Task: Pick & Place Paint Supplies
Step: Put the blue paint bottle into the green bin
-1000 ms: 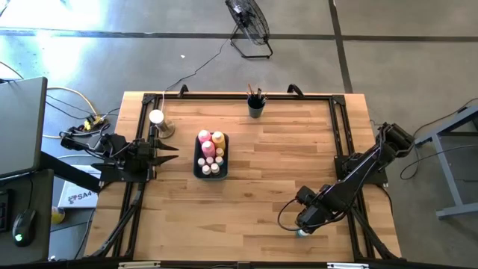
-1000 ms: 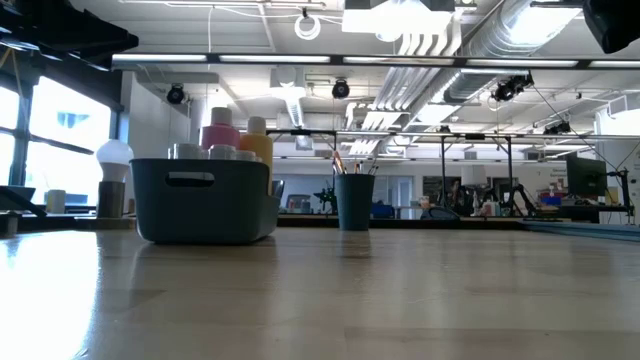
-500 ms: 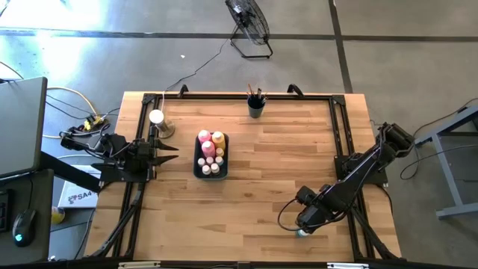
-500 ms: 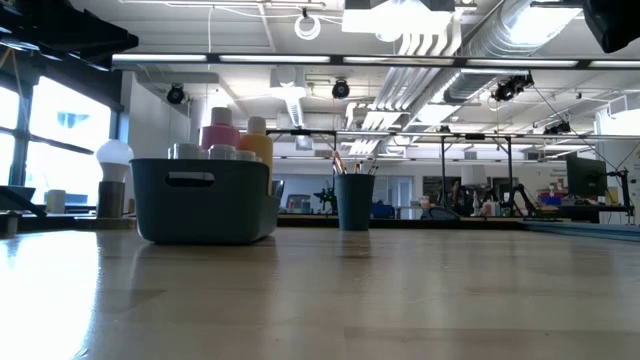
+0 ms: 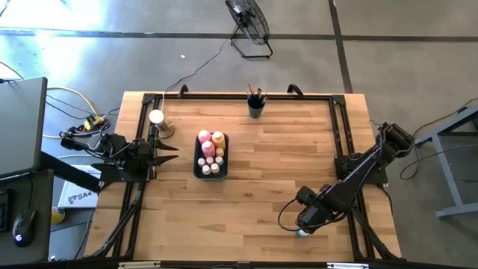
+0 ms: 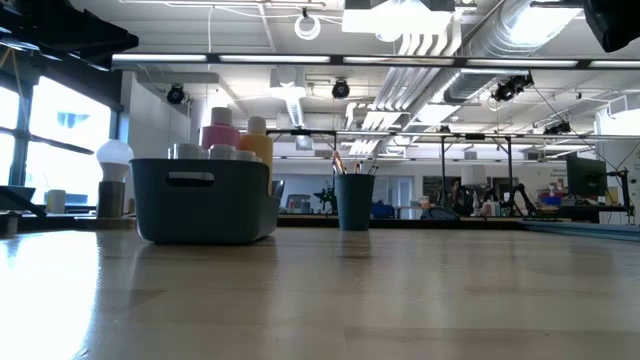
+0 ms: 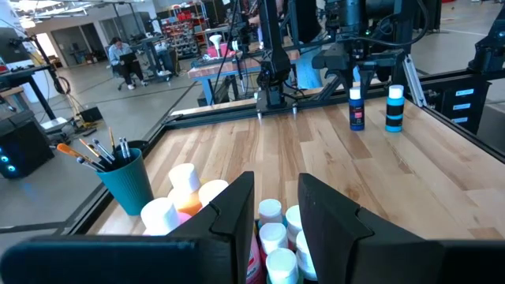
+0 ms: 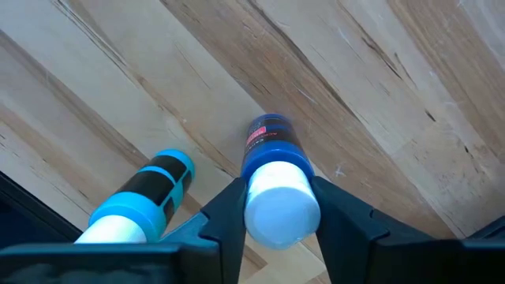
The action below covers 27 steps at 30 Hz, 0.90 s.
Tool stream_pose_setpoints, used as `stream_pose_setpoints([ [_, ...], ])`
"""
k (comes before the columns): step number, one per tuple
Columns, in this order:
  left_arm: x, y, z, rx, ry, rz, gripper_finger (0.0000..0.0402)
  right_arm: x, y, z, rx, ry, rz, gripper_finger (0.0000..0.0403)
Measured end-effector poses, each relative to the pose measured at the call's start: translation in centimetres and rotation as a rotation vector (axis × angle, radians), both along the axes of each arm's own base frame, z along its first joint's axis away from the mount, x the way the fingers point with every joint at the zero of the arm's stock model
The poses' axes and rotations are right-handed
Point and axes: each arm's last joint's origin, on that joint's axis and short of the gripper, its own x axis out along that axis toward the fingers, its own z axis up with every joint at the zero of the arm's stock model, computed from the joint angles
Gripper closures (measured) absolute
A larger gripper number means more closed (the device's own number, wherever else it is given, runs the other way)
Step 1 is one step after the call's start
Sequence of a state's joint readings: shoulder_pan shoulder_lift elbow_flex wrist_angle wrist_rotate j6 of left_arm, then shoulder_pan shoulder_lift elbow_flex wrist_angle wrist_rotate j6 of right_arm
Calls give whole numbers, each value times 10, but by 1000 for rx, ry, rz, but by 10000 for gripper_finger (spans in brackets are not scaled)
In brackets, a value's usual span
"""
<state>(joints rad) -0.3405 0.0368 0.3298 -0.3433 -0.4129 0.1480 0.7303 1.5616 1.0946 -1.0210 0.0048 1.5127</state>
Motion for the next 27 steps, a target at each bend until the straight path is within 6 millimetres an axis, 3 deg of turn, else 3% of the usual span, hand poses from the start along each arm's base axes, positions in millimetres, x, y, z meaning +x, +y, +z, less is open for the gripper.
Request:
stream_pose_setpoints([
  [12,0,0,0,0,0,0,304,3,-4,0,-31,-30,-3,280],
  [27,0,0,0,0,0,0,304,39,-40,1,-56,-124,141,284],
])
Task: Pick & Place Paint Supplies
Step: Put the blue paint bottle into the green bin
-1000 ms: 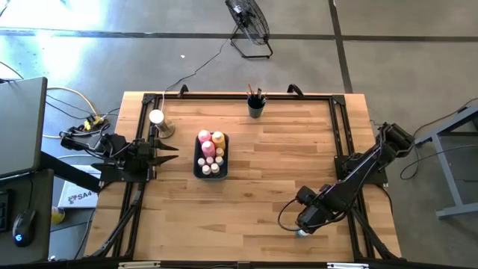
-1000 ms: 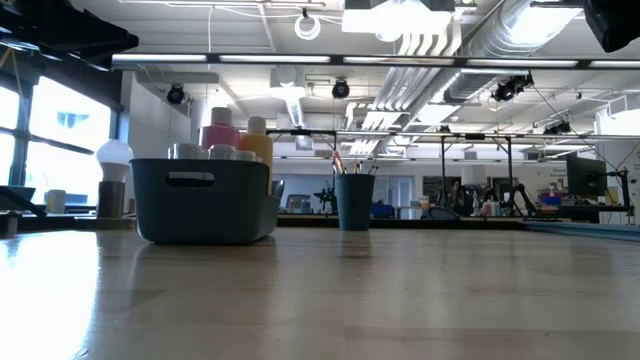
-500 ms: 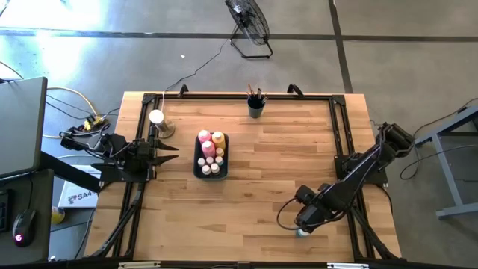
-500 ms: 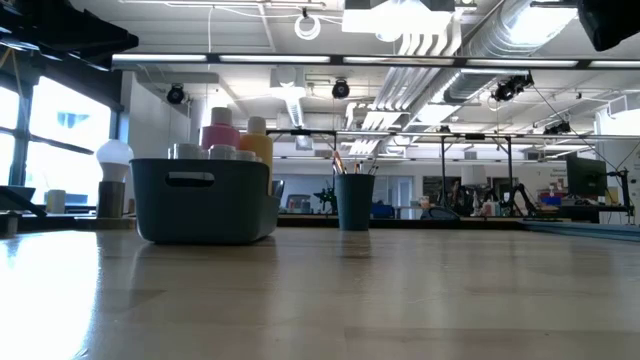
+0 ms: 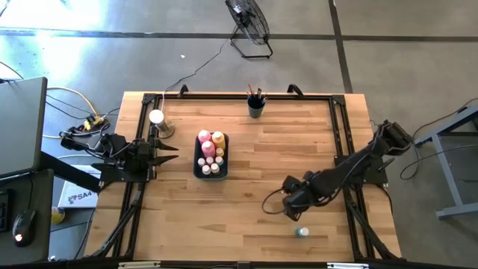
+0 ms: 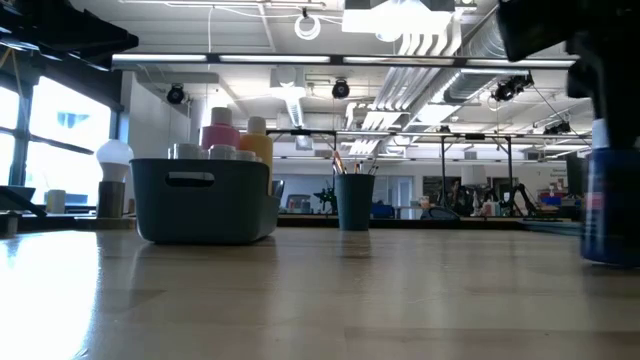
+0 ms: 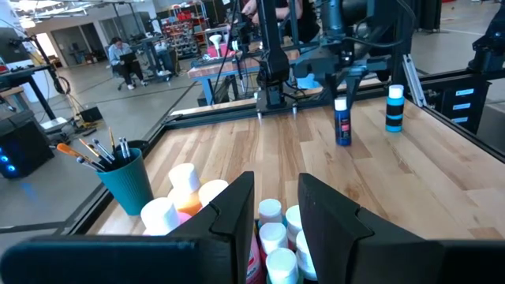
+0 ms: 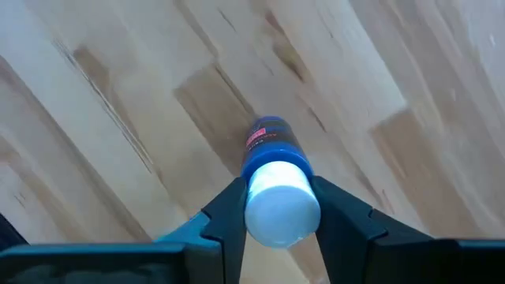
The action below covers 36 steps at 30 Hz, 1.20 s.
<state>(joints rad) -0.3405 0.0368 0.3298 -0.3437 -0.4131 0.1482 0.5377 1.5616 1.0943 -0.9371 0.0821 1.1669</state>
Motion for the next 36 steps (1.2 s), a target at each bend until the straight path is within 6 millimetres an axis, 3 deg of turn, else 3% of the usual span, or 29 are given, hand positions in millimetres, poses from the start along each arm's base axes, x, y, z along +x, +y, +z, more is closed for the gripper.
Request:
stream_pose_setpoints([
  [11,0,0,0,1,3,0,304,26,-28,8,9,-144,109,285],
  [18,0,0,0,1,3,0,304,50,-42,19,26,-362,180,282],
  [28,0,0,0,1,3,0,304,72,-60,59,-51,-513,276,280],
  [36,0,0,0,2,4,0,304,86,-78,68,-99,-540,293,282],
])
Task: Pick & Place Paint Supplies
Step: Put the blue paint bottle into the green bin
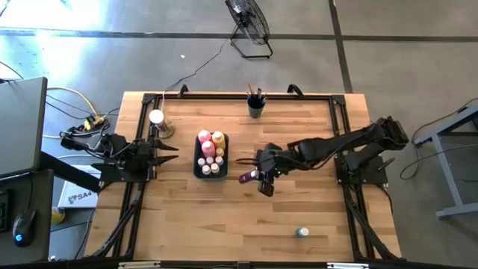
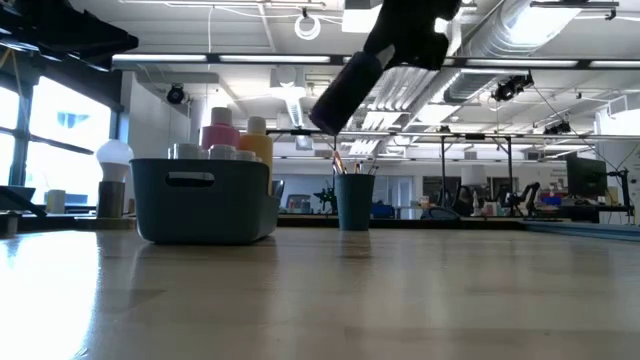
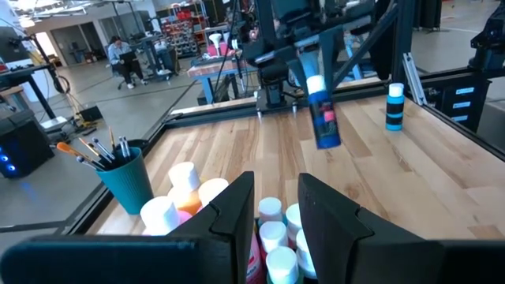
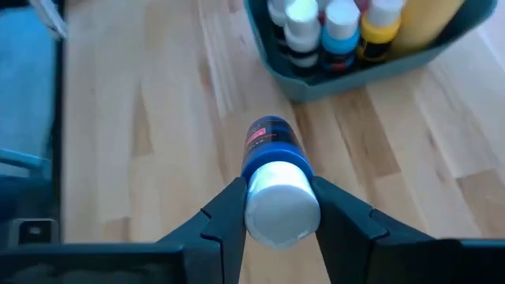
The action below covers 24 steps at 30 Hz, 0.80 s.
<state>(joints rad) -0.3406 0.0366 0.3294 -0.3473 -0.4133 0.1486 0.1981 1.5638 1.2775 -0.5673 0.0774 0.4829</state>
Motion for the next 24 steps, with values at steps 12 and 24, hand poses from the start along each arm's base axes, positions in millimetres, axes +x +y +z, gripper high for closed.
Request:
stream_pose_setpoints([
  [12,0,0,0,3,4,8,304,48,-14,0,-86,-1,114,284],
  [24,0,0,-1,4,7,12,304,71,-39,-6,-144,-37,108,284],
])
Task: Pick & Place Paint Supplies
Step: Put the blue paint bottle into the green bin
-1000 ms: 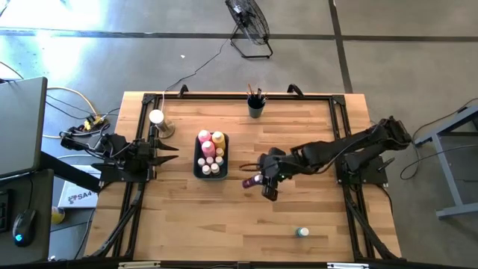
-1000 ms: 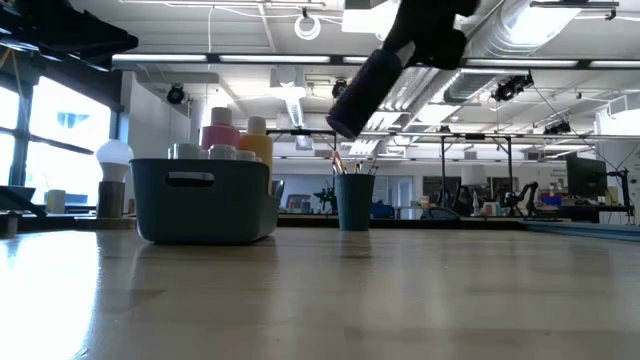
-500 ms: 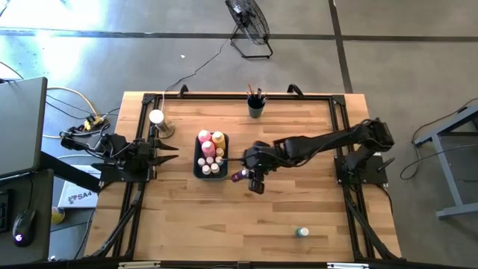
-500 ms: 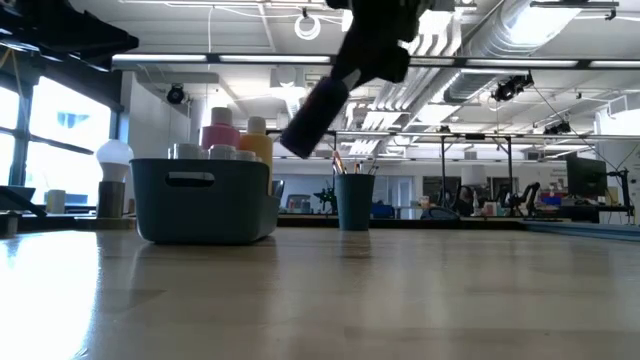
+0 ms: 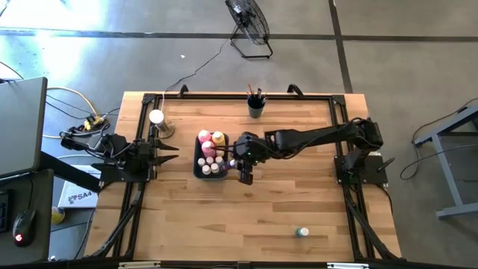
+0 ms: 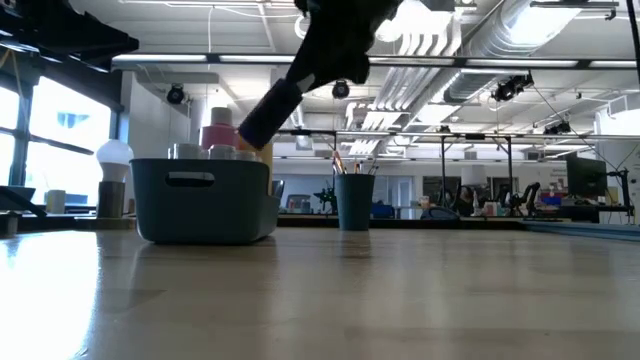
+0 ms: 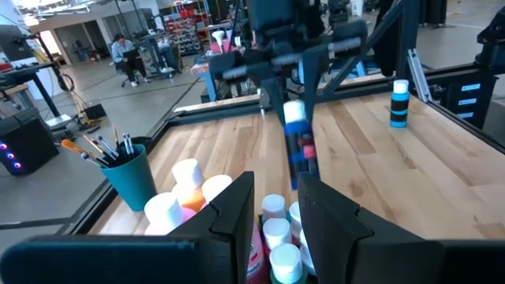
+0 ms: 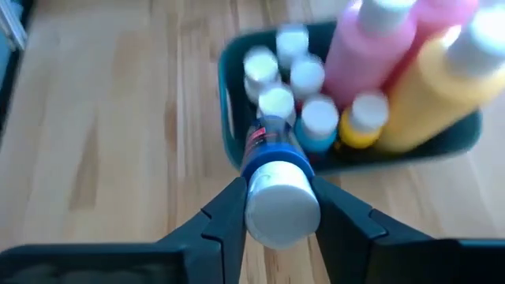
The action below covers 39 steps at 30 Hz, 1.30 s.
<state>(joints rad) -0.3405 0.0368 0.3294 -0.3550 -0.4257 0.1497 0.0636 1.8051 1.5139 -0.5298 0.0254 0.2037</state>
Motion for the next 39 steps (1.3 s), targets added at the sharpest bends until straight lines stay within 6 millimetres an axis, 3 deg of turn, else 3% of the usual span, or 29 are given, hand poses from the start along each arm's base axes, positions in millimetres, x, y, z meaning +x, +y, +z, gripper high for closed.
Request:
stream_pose_setpoints([
  [6,0,0,0,0,1,9,304,8,-7,-20,-3,58,9,287],
  [23,1,0,-1,4,10,15,304,20,-9,-44,-11,84,34,285],
  [28,1,0,-1,4,12,15,304,22,-9,-45,-11,77,35,268],
  [35,1,0,-1,3,12,14,304,25,-8,-43,-4,36,74,282],
  [39,1,0,-1,2,12,14,304,26,-7,-41,7,12,93,260],
])
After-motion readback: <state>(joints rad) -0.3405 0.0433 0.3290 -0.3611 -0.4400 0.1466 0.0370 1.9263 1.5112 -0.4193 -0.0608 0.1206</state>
